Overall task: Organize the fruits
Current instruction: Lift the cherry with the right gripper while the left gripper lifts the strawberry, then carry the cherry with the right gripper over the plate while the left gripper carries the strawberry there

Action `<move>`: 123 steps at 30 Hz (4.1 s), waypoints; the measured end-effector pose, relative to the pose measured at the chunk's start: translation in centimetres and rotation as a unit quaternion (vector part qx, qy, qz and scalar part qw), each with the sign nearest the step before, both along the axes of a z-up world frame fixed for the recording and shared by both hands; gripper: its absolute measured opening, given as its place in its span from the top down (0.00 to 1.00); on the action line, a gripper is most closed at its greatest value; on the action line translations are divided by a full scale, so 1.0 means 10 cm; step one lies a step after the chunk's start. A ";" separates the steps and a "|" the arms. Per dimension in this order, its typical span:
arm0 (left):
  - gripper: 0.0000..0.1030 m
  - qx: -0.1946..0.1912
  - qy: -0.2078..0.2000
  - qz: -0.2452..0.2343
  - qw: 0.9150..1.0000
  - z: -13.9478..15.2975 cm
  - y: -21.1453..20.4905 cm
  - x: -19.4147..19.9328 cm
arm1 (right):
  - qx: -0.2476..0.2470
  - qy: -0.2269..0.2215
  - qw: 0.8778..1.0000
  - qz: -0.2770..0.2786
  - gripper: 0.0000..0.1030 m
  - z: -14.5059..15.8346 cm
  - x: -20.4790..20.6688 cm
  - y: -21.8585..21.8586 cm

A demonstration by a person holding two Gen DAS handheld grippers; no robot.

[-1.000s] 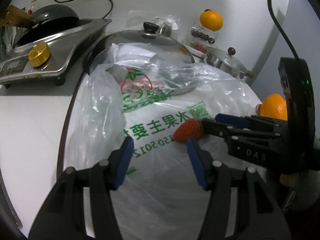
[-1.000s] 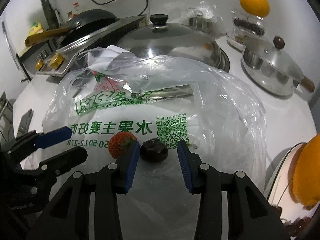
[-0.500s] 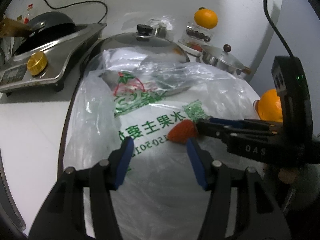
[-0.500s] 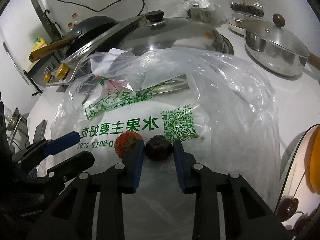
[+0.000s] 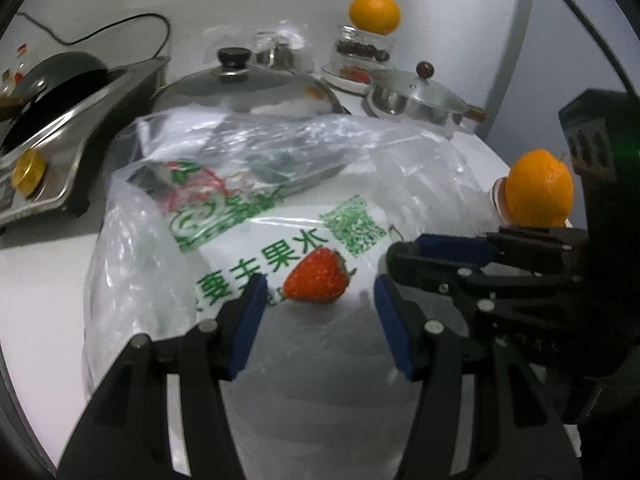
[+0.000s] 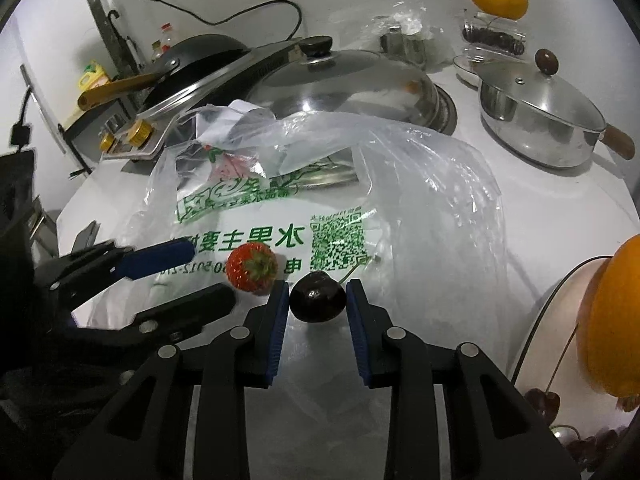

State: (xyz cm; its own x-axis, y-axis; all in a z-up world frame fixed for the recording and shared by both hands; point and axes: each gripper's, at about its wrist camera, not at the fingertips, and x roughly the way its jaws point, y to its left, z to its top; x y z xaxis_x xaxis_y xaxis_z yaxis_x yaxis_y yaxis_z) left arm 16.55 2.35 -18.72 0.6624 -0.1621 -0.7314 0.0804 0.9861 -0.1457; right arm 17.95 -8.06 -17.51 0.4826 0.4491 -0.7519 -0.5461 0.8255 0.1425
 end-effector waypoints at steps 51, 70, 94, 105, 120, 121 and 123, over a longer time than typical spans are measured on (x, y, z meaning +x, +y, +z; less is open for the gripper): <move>0.61 0.011 -0.011 -0.027 1.000 -0.06 0.00 0.05 | 0.012 0.001 1.000 0.006 0.72 0.01 0.01 -0.03; 0.61 0.013 -0.040 -0.021 0.999 0.22 -0.02 -0.30 | 0.022 -0.034 0.999 0.017 0.72 0.32 -0.39 -0.06; 0.61 0.024 -0.061 -0.035 0.997 0.45 -0.31 -0.55 | 0.039 -0.060 0.997 -0.002 0.72 0.53 -0.73 -0.44; 0.61 0.033 -0.066 -0.049 0.996 0.54 -0.55 -0.61 | 0.049 -0.068 0.996 -0.020 0.72 0.60 -0.85 -0.75; 0.61 0.038 -0.063 -0.075 0.994 0.56 -0.96 -0.63 | 0.055 -0.068 0.995 -0.054 0.72 0.56 -0.97 -1.24; 0.61 0.039 -0.063 -0.077 0.994 0.56 -0.99 -0.63 | 0.056 -0.068 0.995 -0.056 0.72 0.56 -0.98 -1.28; 0.61 0.040 -0.063 -0.081 0.994 0.57 -1.05 -0.63 | 0.058 -0.067 0.994 -0.060 0.72 0.55 -0.99 -1.34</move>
State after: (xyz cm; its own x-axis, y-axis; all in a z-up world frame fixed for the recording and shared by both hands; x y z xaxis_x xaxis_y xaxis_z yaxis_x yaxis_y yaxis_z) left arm 10.27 -8.13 -13.06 0.7191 -0.2178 -0.6598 0.2506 0.9670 -0.0460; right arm 8.02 -21.42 -11.97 0.6307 0.4623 -0.6232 -0.4652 0.8681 0.1732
